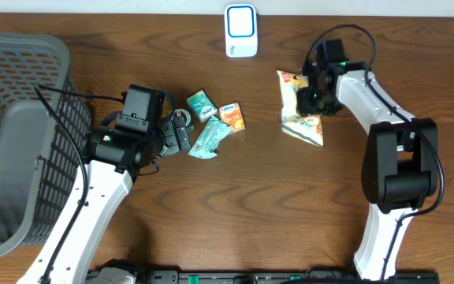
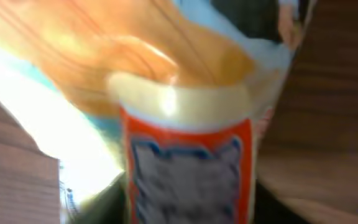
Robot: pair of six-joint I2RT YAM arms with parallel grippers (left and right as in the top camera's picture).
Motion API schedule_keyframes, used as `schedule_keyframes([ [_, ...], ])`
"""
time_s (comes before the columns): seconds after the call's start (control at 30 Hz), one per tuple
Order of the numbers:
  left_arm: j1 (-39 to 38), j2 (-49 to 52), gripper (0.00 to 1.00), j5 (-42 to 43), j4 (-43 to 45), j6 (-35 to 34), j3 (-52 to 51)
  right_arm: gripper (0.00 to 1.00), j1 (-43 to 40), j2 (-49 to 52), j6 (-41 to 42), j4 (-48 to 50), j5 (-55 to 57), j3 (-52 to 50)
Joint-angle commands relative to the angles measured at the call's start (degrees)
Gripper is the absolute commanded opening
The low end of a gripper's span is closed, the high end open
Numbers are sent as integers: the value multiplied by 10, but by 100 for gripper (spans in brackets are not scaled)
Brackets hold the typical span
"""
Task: Scan the item barcode
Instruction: 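Carry the snack bag to the far right and release it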
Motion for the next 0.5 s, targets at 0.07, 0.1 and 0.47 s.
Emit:
schedule_keyframes([
  [0.07,1,-1,98,-1,-1,-1,7,1,9,-2,29,-1,-38,7],
  [0.1,1,-1,98,-1,-1,-1,7,1,12,-3,36,-3,-38,18],
  [0.47,1,-1,98,-1,-1,0,7,1,55,-3,41,70,-112,172],
])
